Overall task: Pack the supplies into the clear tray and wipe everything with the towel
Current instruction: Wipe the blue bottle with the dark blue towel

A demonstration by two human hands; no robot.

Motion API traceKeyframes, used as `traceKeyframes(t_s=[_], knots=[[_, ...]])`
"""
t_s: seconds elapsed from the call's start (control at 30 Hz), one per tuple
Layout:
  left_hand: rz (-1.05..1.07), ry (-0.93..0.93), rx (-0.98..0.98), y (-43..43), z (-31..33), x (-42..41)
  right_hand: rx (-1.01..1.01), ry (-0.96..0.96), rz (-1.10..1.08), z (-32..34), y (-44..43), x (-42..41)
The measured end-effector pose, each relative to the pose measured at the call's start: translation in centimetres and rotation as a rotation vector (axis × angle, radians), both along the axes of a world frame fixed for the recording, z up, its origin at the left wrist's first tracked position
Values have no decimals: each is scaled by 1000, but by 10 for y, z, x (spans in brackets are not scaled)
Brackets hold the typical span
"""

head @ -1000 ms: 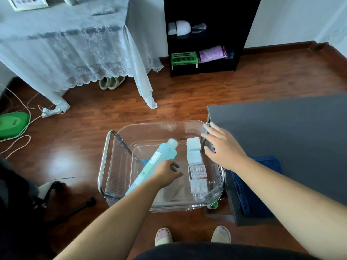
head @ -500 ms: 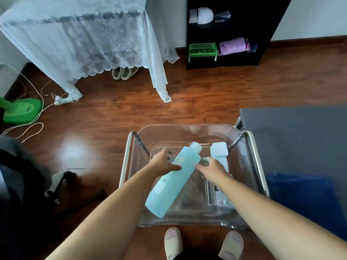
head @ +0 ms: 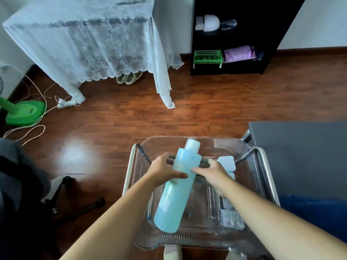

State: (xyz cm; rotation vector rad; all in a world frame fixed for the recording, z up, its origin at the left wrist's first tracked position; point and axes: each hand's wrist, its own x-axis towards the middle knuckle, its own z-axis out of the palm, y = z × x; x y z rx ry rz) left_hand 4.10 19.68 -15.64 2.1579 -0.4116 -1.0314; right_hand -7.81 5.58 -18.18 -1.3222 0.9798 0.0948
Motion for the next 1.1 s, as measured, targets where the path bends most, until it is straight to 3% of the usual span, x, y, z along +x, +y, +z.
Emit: traceKeyframes(t_s=[0.4, 0.6, 0.8, 1.1], knots=[[253, -338, -268, 36, 47, -51, -422, -219, 295, 86, 13, -4], [138, -427, -240, 52, 46, -73, -555, -287, 473, 87, 22, -26], [88, -422, -205, 57, 63, -70, -573, -296, 452, 95, 21, -31], [-201, -688, -102, 41, 135, -40, -906, -227, 438, 142, -10, -45]])
